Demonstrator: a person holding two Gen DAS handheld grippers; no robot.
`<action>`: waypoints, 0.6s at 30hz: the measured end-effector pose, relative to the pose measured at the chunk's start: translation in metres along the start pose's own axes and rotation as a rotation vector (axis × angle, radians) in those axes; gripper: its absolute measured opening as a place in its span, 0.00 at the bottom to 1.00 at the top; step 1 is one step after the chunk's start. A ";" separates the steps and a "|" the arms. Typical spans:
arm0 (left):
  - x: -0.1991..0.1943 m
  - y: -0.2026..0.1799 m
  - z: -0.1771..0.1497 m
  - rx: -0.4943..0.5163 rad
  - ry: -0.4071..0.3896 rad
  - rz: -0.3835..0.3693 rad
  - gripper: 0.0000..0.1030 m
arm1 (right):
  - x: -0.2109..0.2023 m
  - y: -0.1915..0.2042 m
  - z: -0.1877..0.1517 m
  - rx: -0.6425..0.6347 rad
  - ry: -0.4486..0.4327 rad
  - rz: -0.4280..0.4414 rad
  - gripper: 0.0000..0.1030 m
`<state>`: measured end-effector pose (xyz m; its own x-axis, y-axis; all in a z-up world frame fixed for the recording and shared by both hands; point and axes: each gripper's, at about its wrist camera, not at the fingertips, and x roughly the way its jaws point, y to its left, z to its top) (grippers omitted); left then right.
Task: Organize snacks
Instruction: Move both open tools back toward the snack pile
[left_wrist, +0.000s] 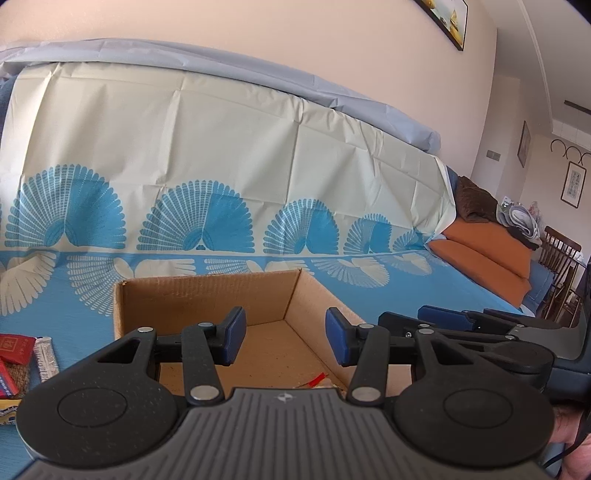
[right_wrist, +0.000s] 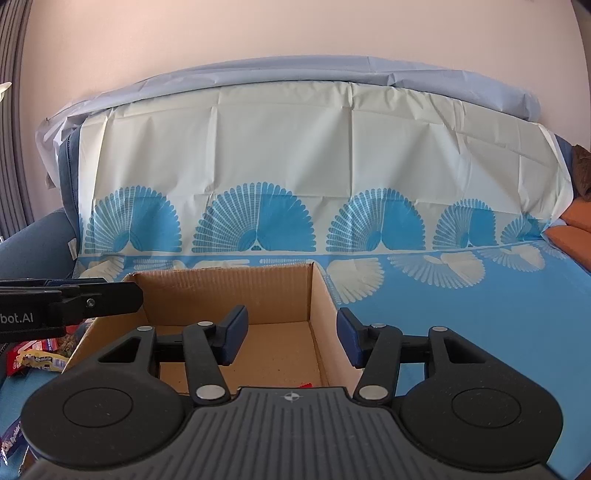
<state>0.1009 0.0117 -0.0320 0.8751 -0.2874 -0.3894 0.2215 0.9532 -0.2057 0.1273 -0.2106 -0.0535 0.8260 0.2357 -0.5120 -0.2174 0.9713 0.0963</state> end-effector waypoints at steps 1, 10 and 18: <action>-0.002 0.002 0.000 0.001 -0.001 0.005 0.51 | 0.000 0.000 0.000 0.001 0.001 0.001 0.54; -0.023 0.027 0.001 0.007 -0.005 0.072 0.51 | -0.005 0.015 -0.001 -0.015 -0.019 0.012 0.54; -0.046 0.054 0.001 0.007 -0.010 0.144 0.51 | -0.008 0.037 -0.001 -0.046 -0.029 0.039 0.53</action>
<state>0.0725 0.0762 -0.0239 0.9021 -0.1463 -0.4059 0.0957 0.9852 -0.1423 0.1119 -0.1762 -0.0463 0.8308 0.2750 -0.4839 -0.2732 0.9590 0.0759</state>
